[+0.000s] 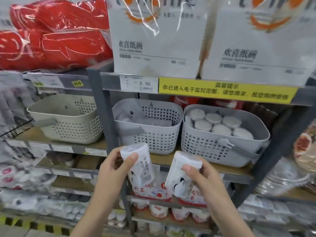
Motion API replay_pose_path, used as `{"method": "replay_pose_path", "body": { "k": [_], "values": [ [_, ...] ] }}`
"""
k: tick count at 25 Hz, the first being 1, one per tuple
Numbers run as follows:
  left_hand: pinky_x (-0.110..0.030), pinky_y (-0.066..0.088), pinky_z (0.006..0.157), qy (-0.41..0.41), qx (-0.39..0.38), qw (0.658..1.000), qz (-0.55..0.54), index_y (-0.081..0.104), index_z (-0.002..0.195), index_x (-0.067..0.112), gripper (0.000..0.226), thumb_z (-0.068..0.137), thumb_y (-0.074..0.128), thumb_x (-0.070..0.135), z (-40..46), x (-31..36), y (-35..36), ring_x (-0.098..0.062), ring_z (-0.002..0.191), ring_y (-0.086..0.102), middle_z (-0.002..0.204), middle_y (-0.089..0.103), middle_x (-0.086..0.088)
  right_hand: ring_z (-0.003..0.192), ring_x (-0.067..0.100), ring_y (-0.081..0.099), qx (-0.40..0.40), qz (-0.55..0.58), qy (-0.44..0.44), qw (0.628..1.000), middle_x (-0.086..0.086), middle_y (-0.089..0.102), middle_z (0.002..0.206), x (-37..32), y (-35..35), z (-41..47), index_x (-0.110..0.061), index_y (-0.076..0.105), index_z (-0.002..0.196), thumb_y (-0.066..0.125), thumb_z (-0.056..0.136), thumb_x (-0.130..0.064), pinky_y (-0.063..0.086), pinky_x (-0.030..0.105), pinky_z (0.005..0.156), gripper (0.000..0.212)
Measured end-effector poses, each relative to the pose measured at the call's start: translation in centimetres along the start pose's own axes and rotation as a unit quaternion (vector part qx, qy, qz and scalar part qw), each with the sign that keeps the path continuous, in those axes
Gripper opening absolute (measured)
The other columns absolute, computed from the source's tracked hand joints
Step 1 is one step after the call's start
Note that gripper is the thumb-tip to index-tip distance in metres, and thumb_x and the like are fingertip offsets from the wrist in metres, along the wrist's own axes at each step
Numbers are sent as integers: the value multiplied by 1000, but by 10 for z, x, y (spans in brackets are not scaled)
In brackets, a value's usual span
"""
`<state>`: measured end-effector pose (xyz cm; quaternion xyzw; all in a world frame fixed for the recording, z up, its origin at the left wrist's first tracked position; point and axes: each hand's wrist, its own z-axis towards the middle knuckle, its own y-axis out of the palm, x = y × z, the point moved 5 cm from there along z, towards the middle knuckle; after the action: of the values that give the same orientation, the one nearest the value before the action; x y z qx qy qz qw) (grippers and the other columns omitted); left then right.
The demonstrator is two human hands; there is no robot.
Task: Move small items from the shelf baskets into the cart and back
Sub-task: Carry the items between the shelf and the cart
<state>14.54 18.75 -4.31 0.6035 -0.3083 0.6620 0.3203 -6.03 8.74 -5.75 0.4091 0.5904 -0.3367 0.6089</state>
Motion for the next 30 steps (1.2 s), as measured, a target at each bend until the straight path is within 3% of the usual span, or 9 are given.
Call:
{"method": "replay_pose_path", "body": {
  "k": [4, 7, 11, 15, 18, 20, 23, 26, 30],
  "values": [
    [-17, 49, 62, 29, -15, 999, -9, 65, 100, 20, 34, 78, 64, 46, 66, 30, 14, -6, 76, 65, 90, 69, 0, 89, 11, 67, 37, -38, -64, 997, -4, 71, 98, -40, 2, 58, -25, 64, 107, 67, 78, -34, 51, 20, 66, 31],
    [-26, 55, 73, 44, 1, 999, 12, 63, 105, 18, 28, 87, 59, 39, 112, 42, 26, -7, 84, 66, 97, 69, 1, 91, 3, 65, 57, -54, -109, 991, -6, 68, 104, -60, 6, 105, -21, 60, 113, 67, 84, -26, 50, 12, 65, 30],
    [-27, 50, 82, 96, -10, 991, 96, 57, 112, 25, 30, 86, 63, 40, 168, 46, 44, -8, 95, 61, 102, 65, 12, 81, -27, 51, 67, -128, -171, 975, -31, 54, 96, -75, 21, 154, -29, 53, 110, 70, 84, -27, 39, -4, 64, 31],
    [-31, 49, 86, 106, -39, 979, 169, 59, 114, 17, 39, 82, 70, 36, 211, 29, 57, -15, 102, 60, 109, 66, 4, 98, 2, 60, 74, -229, -174, 955, -13, 66, 105, -69, 24, 196, -22, 62, 111, 76, 79, -28, 44, 10, 79, 36],
    [-31, 50, 87, 79, -78, 971, 210, 61, 108, 17, 39, 76, 76, 33, 235, 15, 61, -17, 97, 61, 102, 65, 4, 87, 0, 55, 44, -307, -157, 938, -11, 59, 99, -64, 27, 214, -23, 59, 102, 74, 78, -18, 38, 0, 65, 29],
    [-32, 51, 88, 59, -116, 967, 218, 63, 104, 18, 42, 70, 80, 33, 247, 8, 65, -17, 96, 64, 101, 67, 3, 84, 1, 53, 33, -368, -110, 923, -11, 57, 95, -61, 32, 226, -20, 59, 103, 73, 77, -19, 35, 2, 56, 29],
    [-28, 51, 81, 36, -149, 957, 246, 64, 101, 25, 35, 70, 81, 23, 260, -1, 69, -19, 98, 65, 101, 69, 1, 93, 9, 59, 17, -458, -32, 888, -4, 62, 106, -49, 35, 245, -19, 62, 113, 71, 75, -33, 48, 16, 70, 42],
    [-41, 51, 93, 30, -142, 961, 235, 65, 111, 22, 62, 55, 82, 44, 270, -5, 68, -21, 107, 63, 114, 68, -1, 94, 15, 63, 31, -470, -27, 882, -1, 65, 108, -43, 36, 257, -16, 62, 107, 70, 76, -34, 55, 34, 84, 37],
    [-44, 50, 94, 40, -130, 961, 241, 64, 116, 23, 85, 42, 72, 64, 284, -20, 68, -20, 108, 61, 115, 67, 2, 99, 18, 62, 64, -558, -41, 826, 6, 66, 114, -41, 39, 260, -15, 60, 118, 63, 82, -37, 52, 31, 82, 43]
  ]
}}
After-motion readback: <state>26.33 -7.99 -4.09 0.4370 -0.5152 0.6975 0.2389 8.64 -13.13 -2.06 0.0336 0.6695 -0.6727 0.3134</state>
